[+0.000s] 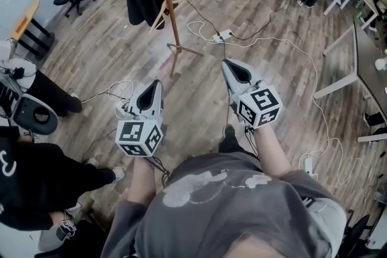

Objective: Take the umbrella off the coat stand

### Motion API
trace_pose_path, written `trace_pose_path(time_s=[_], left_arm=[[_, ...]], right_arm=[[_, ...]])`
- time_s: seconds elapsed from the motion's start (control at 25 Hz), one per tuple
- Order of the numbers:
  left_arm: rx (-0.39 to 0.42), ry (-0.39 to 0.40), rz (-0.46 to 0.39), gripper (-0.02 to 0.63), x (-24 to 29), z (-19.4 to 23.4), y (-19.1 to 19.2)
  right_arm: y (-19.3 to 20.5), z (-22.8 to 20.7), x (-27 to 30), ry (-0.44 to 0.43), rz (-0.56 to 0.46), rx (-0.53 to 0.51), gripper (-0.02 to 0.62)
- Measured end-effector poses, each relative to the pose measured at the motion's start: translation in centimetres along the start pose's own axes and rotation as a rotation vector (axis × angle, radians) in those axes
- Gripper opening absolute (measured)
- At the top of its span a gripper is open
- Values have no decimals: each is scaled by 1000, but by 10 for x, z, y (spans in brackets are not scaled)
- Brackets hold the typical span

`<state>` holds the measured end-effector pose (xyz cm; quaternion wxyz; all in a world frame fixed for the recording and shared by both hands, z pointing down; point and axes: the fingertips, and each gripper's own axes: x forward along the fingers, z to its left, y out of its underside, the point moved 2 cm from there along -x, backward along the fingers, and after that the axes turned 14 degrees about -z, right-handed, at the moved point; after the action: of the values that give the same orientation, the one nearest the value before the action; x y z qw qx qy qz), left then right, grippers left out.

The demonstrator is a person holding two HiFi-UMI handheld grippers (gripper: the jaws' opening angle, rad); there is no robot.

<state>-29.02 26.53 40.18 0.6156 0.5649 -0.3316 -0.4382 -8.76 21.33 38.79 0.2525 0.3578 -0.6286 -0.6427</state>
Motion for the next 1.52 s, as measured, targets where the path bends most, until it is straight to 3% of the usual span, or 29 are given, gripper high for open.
trace_pose_path(time_s=[0.32,0.8,1.2,1.52], left_arm=[[53,-24,-8,6,106,-49,6],[54,-96,-40,6,224,-106,10],[61,-123,-19,6,265,-125,19],[15,-109,2,6,313,-105,32]], right_arm=[[-3,-108,25,-73,-8,36,-2],[-13,-236,23,-156,-12,51,-2],[1,-277,26,-199,9,104,-2],[17,-314,46,-151,45,112,-2]])
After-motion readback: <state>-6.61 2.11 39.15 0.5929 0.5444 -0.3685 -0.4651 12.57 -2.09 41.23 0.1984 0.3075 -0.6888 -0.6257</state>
